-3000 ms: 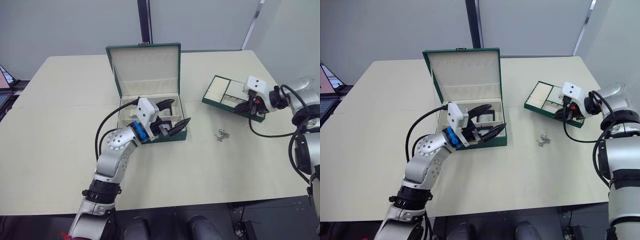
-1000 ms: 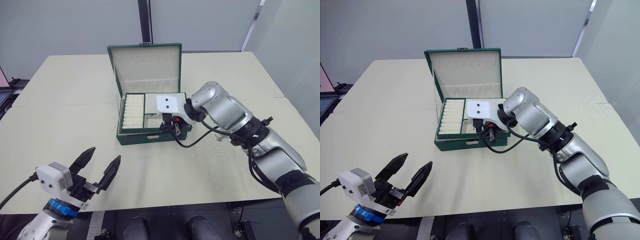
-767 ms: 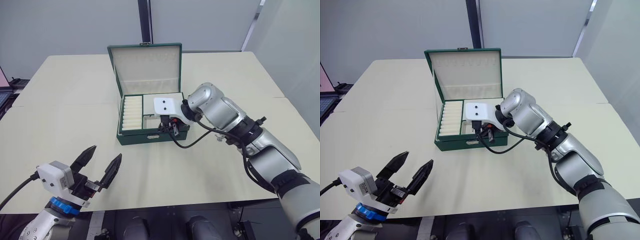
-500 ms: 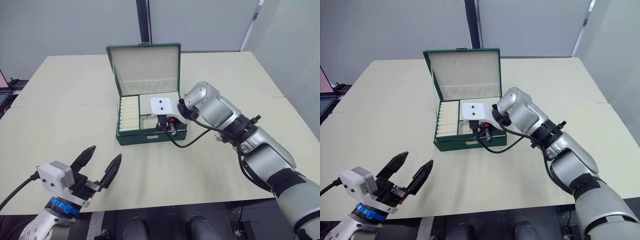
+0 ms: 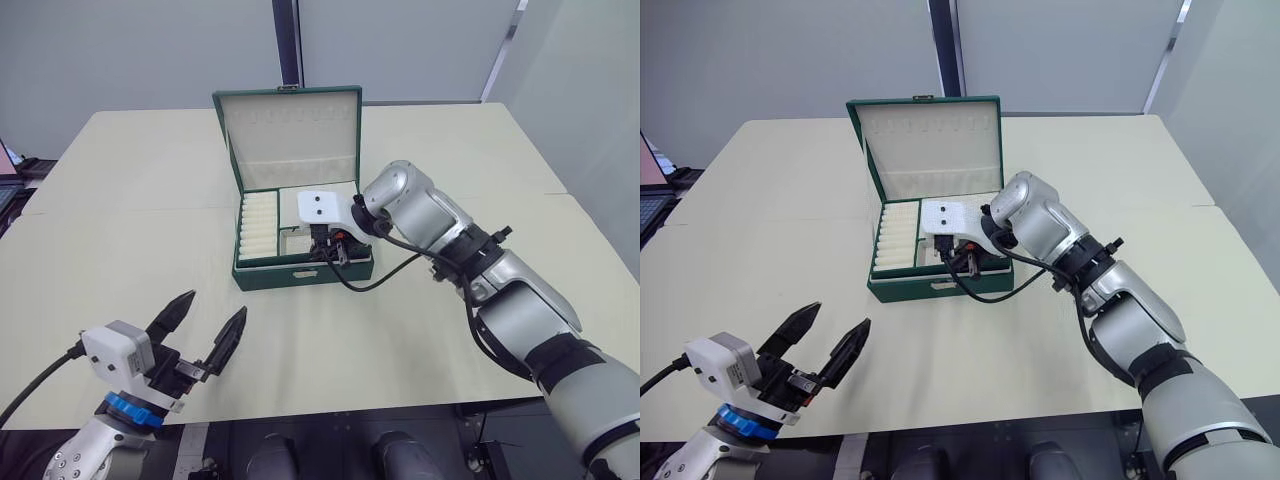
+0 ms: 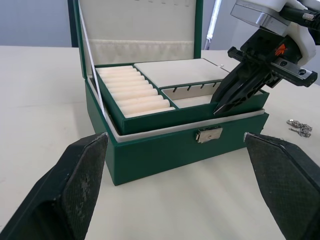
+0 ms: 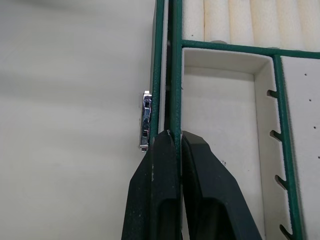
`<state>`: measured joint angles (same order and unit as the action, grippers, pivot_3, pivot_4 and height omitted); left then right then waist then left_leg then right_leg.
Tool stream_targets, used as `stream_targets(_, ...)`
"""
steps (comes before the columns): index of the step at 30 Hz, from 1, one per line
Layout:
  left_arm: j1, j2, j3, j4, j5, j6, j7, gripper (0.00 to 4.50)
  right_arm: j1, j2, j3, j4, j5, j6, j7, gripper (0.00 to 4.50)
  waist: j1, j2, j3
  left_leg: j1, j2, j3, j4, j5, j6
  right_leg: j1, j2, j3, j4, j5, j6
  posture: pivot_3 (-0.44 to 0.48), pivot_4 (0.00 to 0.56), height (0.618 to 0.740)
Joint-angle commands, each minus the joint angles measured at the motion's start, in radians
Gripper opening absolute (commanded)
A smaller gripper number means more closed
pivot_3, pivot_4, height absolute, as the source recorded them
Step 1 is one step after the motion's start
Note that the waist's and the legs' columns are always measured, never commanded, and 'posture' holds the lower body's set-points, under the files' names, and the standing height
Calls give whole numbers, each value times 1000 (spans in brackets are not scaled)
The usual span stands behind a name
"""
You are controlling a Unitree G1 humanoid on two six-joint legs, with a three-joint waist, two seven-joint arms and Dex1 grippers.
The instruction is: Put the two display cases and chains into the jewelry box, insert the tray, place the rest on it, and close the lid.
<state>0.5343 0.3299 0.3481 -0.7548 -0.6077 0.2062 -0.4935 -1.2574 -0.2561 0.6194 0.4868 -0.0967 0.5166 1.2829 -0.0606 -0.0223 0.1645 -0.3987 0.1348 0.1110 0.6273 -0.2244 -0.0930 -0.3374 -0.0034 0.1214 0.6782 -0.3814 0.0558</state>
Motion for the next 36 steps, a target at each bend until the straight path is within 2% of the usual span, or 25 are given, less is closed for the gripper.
stream_targets(1,-5,-1,-8,-16,12,-30,-1,4500,-39,9,-38,-14,-3,0,-1,10,0,0,0,0,0,0,0,0,0,0,0,0,0,0,0,0,150,740)
stream_targets(22,-12,-2,-29,-6,38,-45,3,4500,-40,29,-53,56,-5,-57,0,10,0,0,0,0,0,0,0,0,0,0,0,0,0,0,0,0,150,740)
stream_targets(27,-29,8,-20,-7,32,-40,3,4500,-37,-14,-91,29,28,-26,48,1291,1,0,0,0,0,0,0,0,0,0,0,0,0,0,0,0,150,740)
stream_targets(32,-74,35,-3,23,22,-31,-5,4500,-18,-61,-201,-45,128,48,101,2634,2,0,0,0,0,0,0,0,0,0,0,0,0,0,0,0,150,740)
stream_targets(36,-134,62,-9,45,13,-16,-5,4500,49,-56,-380,-100,234,24,-5,3757,2,-1,0,0,0,0,-1,0,0,0,0,0,0,0,0,0,150,740)
